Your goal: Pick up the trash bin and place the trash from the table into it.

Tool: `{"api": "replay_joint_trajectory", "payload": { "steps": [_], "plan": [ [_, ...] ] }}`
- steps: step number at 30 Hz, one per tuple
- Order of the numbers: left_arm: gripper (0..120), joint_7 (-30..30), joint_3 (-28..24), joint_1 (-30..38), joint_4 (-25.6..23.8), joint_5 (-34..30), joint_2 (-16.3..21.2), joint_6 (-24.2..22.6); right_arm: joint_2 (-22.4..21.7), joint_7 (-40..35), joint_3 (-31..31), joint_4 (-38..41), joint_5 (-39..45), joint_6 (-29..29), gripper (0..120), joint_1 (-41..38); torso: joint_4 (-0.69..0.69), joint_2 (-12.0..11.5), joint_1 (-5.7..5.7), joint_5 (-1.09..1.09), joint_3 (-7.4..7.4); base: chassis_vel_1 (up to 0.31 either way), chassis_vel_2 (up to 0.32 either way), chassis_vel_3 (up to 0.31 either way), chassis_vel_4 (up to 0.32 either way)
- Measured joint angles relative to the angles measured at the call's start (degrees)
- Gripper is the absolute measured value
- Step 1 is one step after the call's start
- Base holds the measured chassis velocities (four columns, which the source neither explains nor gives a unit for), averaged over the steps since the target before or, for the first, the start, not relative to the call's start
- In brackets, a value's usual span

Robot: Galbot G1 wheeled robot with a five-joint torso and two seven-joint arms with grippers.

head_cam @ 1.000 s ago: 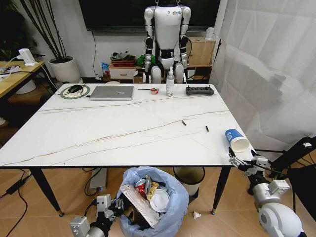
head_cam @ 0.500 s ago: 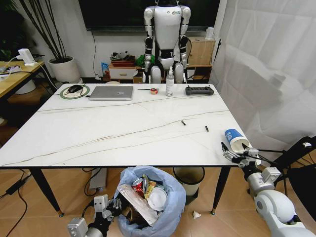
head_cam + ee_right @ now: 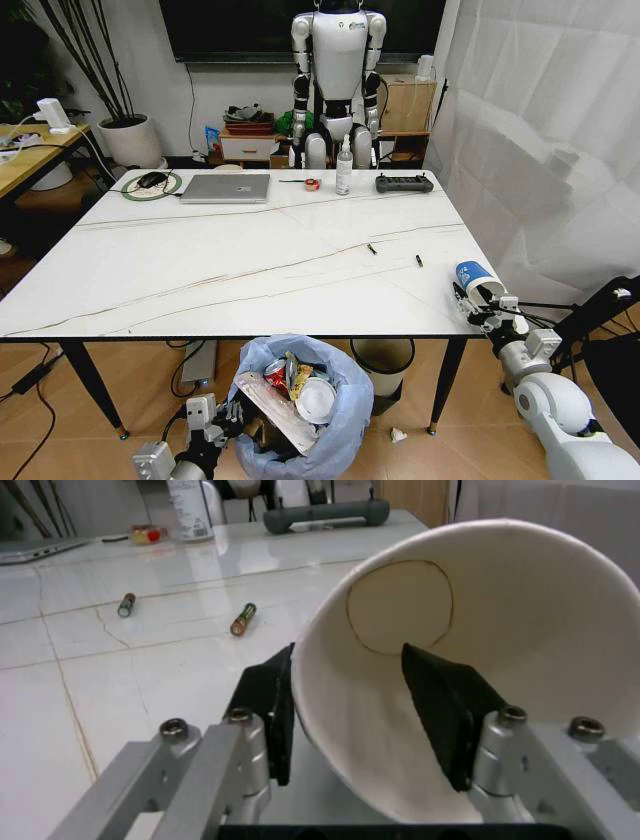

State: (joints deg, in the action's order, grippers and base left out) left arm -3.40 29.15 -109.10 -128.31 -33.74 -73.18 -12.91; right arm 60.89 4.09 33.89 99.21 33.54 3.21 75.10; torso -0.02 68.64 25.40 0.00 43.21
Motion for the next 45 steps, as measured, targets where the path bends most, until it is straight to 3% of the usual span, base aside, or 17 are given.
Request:
{"api": "replay_joint_trajectory", "payload": {
  "steps": [11,16,19,24,28,29,34,36,40,45],
  "plan": [
    [0,0.0,-0.1,0.1,0.0,0.0,-0.1,0.0,-0.3,0.4,0.0,0.1,-0.2,-0.2,0,0.1,0.00,0.0,0.00,-0.01,0.00,0.000,0.000,0.000,0.000],
    [0,0.0,-0.2,0.3,0.0,0.0,0.0,0.0,-0.6,1.0,0.1,0.2,-0.3,-0.7,0,0.3,0.00,0.0,0.00,0.00,0.00,0.000,0.000,0.000,0.000],
    [0,0.0,-0.2,0.4,0.1,0.0,0.0,0.0,-1.7,4.1,0.3,1.6,-0.1,-4.2,0,1.4,0.00,0.0,0.00,0.02,0.00,0.000,0.000,0.000,0.000],
    [0,0.0,0.0,0.5,0.3,-0.3,0.1,0.0,-5.1,7.9,-1.4,9.0,3.3,-8.0,0,5.2,-0.01,0.0,0.00,-0.03,0.00,0.000,0.000,0.000,0.000],
    [0,-0.1,0.5,0.6,0.1,-0.8,0.4,-0.1,-10.6,9.4,-9.2,20.7,9.9,-10.3,0,9.0,0.01,0.0,0.00,-0.05,0.00,0.000,0.000,0.000,0.000],
    [0,-0.1,0.5,0.6,0.1,-0.8,0.4,-0.1,-10.6,9.4,-9.2,20.7,9.9,-10.3,0,9.0,0.01,0.0,0.00,-0.05,0.00,0.000,0.000,0.000,0.000],
    [0,-0.6,0.6,1.0,-0.2,-1.5,1.0,-0.6,-17.1,11.3,-21.1,28.2,13.2,-11.0,0,8.0,0.01,0.0,0.00,-0.02,0.00,0.000,0.000,0.000,0.000],
    [0,-0.7,0.5,1.1,-0.3,-1.6,1.0,-0.8,-18.0,11.7,-23.1,28.6,13.4,-11.4,0,7.4,0.01,0.0,0.00,-0.01,0.00,0.000,0.000,0.000,0.000],
    [0,-1.0,0.0,1.2,-0.9,-2.1,1.6,-1.2,-21.1,14.1,-33.6,27.5,13.6,-13.4,0,3.0,0.00,0.0,0.00,-0.01,0.01,0.000,0.000,0.000,0.000],
    [0,-1.0,0.3,0.5,-1.0,-2.1,1.9,-1.4,-20.5,15.4,-41.9,24.2,13.5,-14.7,0,-3.5,0.01,0.0,0.00,0.00,0.01,0.000,0.000,0.000,0.000]
  ]
}}
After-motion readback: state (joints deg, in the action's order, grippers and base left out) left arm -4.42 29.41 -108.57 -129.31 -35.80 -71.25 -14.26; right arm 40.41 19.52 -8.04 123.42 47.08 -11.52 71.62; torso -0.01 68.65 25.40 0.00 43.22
